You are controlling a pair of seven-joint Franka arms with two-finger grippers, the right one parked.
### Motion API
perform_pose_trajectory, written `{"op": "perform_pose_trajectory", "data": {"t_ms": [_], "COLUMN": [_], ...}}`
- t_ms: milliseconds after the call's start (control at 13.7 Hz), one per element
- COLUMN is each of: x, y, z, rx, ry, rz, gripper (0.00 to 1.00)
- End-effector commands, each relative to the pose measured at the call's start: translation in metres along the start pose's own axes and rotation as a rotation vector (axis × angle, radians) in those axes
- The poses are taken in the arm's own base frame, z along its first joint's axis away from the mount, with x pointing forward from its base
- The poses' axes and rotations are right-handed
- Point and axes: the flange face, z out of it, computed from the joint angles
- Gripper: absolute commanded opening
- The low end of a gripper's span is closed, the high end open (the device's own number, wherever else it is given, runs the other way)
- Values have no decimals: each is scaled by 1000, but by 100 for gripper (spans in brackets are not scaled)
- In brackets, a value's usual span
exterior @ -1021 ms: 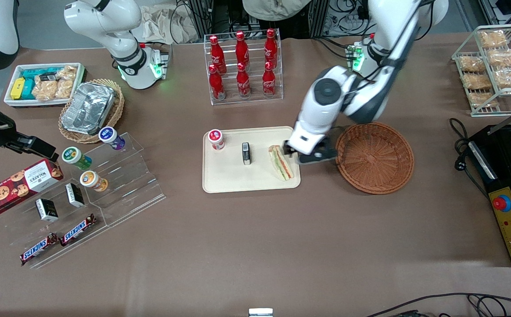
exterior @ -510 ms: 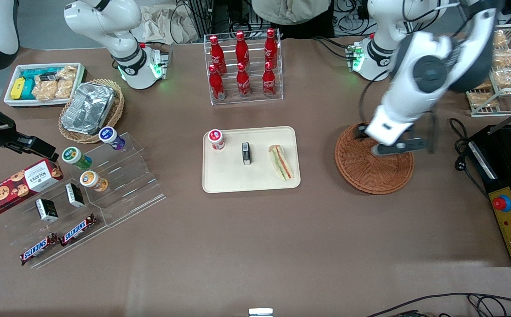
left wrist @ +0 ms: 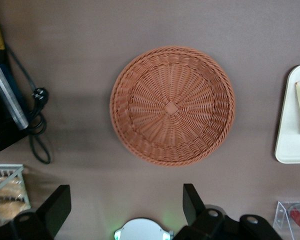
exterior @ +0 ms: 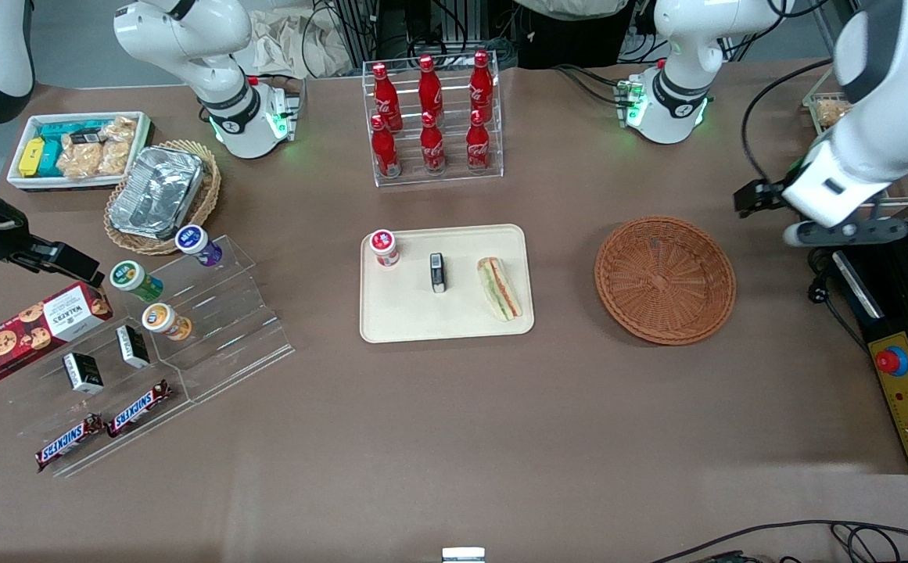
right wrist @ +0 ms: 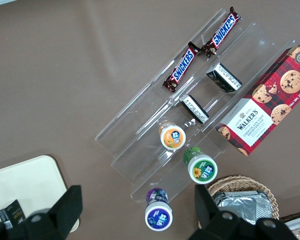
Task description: Place sandwich from basket to tray
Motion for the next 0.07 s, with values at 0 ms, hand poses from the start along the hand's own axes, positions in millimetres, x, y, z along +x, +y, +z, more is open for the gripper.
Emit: {"op": "perform_pose_trajectory", "data": {"t_ms": [0], "x": [-5], "y": [-11], "z": [-21], "rx": [9], "ry": [-22], "rz": [-5], "gripper": [99]}}
